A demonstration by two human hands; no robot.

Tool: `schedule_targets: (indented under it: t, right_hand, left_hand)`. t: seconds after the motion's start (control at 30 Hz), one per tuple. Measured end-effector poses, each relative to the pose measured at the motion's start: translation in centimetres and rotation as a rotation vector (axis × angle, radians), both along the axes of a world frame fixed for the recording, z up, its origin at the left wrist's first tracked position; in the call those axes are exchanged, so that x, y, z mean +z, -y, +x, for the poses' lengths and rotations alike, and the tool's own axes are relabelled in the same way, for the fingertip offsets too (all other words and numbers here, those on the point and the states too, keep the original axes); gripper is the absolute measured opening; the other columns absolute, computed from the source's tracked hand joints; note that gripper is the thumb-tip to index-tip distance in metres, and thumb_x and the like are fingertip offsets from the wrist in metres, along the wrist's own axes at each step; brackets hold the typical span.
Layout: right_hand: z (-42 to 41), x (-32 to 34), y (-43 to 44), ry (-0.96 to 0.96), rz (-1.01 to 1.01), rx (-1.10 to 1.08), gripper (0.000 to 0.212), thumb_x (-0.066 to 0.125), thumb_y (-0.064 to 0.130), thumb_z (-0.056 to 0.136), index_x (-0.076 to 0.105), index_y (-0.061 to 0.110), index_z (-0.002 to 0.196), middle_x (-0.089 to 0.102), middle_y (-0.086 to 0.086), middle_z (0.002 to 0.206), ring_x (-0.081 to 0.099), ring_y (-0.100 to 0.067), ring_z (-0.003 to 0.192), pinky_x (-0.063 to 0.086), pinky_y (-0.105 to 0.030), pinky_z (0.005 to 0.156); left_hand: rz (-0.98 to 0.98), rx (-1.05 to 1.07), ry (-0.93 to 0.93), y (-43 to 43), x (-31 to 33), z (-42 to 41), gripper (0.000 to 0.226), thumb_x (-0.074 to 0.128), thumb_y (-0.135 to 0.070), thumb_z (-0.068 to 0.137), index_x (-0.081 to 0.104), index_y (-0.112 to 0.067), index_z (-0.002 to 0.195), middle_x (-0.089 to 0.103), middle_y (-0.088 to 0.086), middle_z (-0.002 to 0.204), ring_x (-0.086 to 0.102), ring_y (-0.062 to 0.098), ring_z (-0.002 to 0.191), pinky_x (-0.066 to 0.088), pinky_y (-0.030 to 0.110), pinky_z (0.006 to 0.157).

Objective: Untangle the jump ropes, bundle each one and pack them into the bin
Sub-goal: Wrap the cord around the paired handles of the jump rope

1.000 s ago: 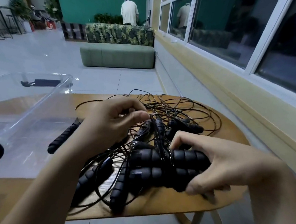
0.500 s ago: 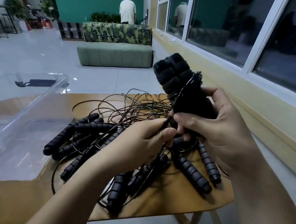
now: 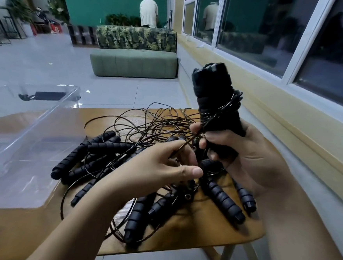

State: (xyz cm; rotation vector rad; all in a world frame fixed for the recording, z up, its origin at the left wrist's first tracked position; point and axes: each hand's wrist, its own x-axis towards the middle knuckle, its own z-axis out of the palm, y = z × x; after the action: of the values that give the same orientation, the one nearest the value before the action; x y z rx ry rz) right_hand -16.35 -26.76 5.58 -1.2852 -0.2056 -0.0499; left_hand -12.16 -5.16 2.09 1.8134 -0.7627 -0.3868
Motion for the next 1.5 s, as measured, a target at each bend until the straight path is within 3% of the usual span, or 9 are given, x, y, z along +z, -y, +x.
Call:
schedule_targets:
  t: [0.17,0.3,0.57,0.87,1.07,1.23,1.3,1.37,1.5]
  right_hand:
    - [0.2,0.0,0.6,0.020,-0.006,-0.118,0.030,0.075,0.006,0.079,0.074,0.004,0.109,0.079,-0.020,0.112,0.076,-0.025,0.089,0.056,-0.023,0.063]
    - [-0.1,0.1,1.0,0.048,0.017,-0.224,0.024,0.074,-0.001,0.086,0.075,0.003,0.110,0.080,-0.017,0.109,0.079,-0.029,0.093,0.058,-0.024,0.067]
    - [-0.1,-0.5,-0.2,0.099,0.008,-0.332,0.031,0.076,-0.002,0.091,0.070,-0.006,0.121,0.081,-0.017,0.109,0.080,-0.029,0.091,0.059,-0.027,0.068]
    - [-0.3,-1.5,1.5,0.152,0.093,-0.460,0.020,0.072,-0.005,0.093,0.071,-0.002,0.113,0.078,-0.015,0.100,0.073,-0.027,0.082,0.052,-0.025,0.062]
    - [0.3,-2.0,0.9,0.206,0.101,-0.482,0.027,0.072,-0.007,0.093,0.066,-0.013,0.119,0.076,-0.019,0.099,0.072,-0.029,0.082,0.048,-0.026,0.057]
    - [0.9,-2.9,0.9,0.231,0.031,-0.592,0.032,0.077,-0.005,0.092,0.061,-0.013,0.118,0.077,-0.020,0.097,0.075,-0.034,0.081,0.050,-0.030,0.058]
    - [1.1,-3.6,0.6,0.224,-0.017,-0.596,0.032,0.079,-0.003,0.091,0.062,-0.010,0.117,0.079,-0.018,0.095,0.075,-0.042,0.080,0.051,-0.033,0.058]
    - [1.3,-4.1,0.3,0.213,-0.047,-0.600,0.030,0.080,-0.001,0.091,0.063,-0.006,0.115,0.080,-0.015,0.093,0.070,-0.053,0.081,0.051,-0.034,0.058]
    - [1.7,-4.0,0.3,0.188,0.004,-0.619,0.032,0.079,-0.002,0.091,0.062,-0.008,0.118,0.079,-0.017,0.094,0.074,-0.040,0.078,0.050,-0.034,0.060]
  left_hand:
    - [0.111,0.168,0.076,-0.7,0.4,-0.5,0.062,0.087,-0.057,0.076,0.058,-0.043,0.127,0.067,-0.013,0.119,0.069,0.002,0.109,0.061,0.038,0.095]
    - [0.067,0.538,0.300,0.0,0.9,-2.6,0.039,0.074,-0.062,0.087,0.060,-0.026,0.089,0.063,-0.010,0.072,0.056,0.005,0.063,0.046,0.028,0.060]
    - [0.355,0.284,0.266,2.2,-0.6,-5.2,0.035,0.087,-0.059,0.077,0.071,-0.031,0.090,0.073,-0.013,0.078,0.068,0.001,0.071,0.059,0.035,0.070]
    - [-0.317,0.410,0.001,-1.3,0.9,-2.8,0.013,0.074,-0.023,0.094,0.081,-0.012,0.093,0.077,0.014,0.081,0.069,0.020,0.064,0.053,0.024,0.057]
    - [-0.559,0.418,-0.109,-2.7,0.9,-0.5,0.023,0.062,-0.031,0.100,0.077,-0.013,0.100,0.043,-0.001,0.066,0.028,0.008,0.050,0.020,0.018,0.042]
    - [-0.552,0.297,-0.402,-4.9,0.5,1.2,0.017,0.075,-0.033,0.087,0.065,-0.021,0.083,0.050,-0.004,0.084,0.047,0.009,0.069,0.032,0.020,0.055]
    - [-0.610,0.267,-0.471,-5.5,-0.2,1.5,0.033,0.086,-0.034,0.071,0.066,-0.018,0.092,0.061,0.000,0.099,0.062,0.016,0.094,0.053,0.029,0.092]
    - [-0.642,0.219,-0.475,-5.7,-0.4,1.3,0.035,0.082,-0.038,0.077,0.067,-0.016,0.099,0.063,0.006,0.121,0.055,0.026,0.120,0.031,0.055,0.125]
    - [-0.555,0.126,-0.320,-5.6,-0.1,0.7,0.033,0.075,-0.051,0.085,0.064,-0.021,0.077,0.064,0.000,0.128,0.057,0.023,0.125,0.034,0.054,0.118]
